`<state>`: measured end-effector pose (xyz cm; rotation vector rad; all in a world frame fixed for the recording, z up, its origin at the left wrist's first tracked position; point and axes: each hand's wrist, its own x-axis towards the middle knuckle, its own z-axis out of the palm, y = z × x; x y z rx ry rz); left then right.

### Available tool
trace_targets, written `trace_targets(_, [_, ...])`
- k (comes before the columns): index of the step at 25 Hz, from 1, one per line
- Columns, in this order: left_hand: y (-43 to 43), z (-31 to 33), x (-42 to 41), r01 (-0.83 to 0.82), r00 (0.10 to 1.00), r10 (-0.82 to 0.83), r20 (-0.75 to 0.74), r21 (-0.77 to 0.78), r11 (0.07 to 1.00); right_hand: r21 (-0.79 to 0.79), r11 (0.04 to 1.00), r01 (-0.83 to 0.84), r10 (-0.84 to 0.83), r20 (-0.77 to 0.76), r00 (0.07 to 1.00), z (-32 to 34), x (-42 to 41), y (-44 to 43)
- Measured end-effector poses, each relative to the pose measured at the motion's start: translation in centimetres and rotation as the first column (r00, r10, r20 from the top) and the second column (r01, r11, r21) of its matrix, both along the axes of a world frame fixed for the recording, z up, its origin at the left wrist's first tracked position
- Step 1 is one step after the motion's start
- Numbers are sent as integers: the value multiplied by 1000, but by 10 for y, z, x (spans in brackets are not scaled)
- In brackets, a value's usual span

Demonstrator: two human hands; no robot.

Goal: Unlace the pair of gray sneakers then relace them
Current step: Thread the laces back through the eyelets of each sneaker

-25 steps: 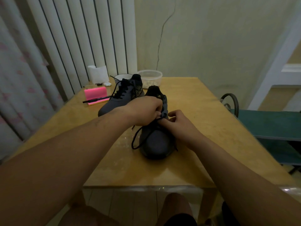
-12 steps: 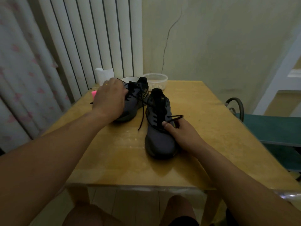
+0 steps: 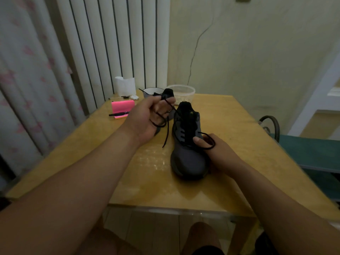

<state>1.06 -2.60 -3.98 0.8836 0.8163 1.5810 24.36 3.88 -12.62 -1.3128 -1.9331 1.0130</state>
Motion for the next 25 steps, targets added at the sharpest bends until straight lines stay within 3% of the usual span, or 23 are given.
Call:
trace_targets(1, [2,6,7,84,984,-84,157,9,996,14,1000,2,-2,15,1000,-1,-1,-1])
trace_targets(2, [4,10,13,110,986,-108,130,-9,994,25,1000,8,-9,25,1000,-2,-1,-1])
trace_targets(3, [8,11,16,46,991,-51,-121,-44,998,39,999,11,-12,34,999,-3,-2,-2])
trace_targets(4, [11,8,15,-77,851,53,-522,-25,997,55,998,20,-22,42,999,-4,-2,-2])
trace_targets(5, [13,2,16,-160,522,128,-843,50,986,70,997,22,-26,58,998,-4,-2,-3])
trace_targets(6, [13,-4,19,-148,180,170,-969,144,978,85,996,26,-32,72,997,-6,-3,-2])
trace_targets(7, [13,-10,24,-81,-74,194,-978,199,977,95,995,26,-34,81,996,-5,-4,-3])
trace_targets(8, [12,-13,30,-27,-247,215,-945,228,973,102,994,31,-41,92,995,-4,-6,-4])
trace_targets(10, [13,-11,34,13,-462,261,-848,288,958,107,994,29,-41,120,992,-3,-7,-4])
trace_targets(11, [15,-8,28,14,-515,273,-812,311,950,106,994,19,-33,131,991,-2,-7,-5])
trace_targets(13, [16,1,3,-35,-515,217,-830,272,962,107,994,3,-18,142,990,-3,-5,-4])
trace_targets(14, [16,6,-11,-82,-441,168,-882,226,971,102,995,-9,-5,138,990,-3,-4,-4])
trace_targets(17, [15,-2,-38,-276,-36,231,-972,231,933,94,994,-47,36,118,992,-3,-1,-5])
trace_targets(18, [15,-6,-39,-364,28,309,-951,278,889,96,994,-56,44,123,991,-3,0,-5])
trace_targets(22, [17,-14,-40,-543,0,518,-855,435,718,113,990,-81,64,149,987,-3,0,-5])
trace_targets(25, [18,-14,-44,-576,8,562,-827,456,678,120,991,-60,40,168,985,-6,-1,-4])
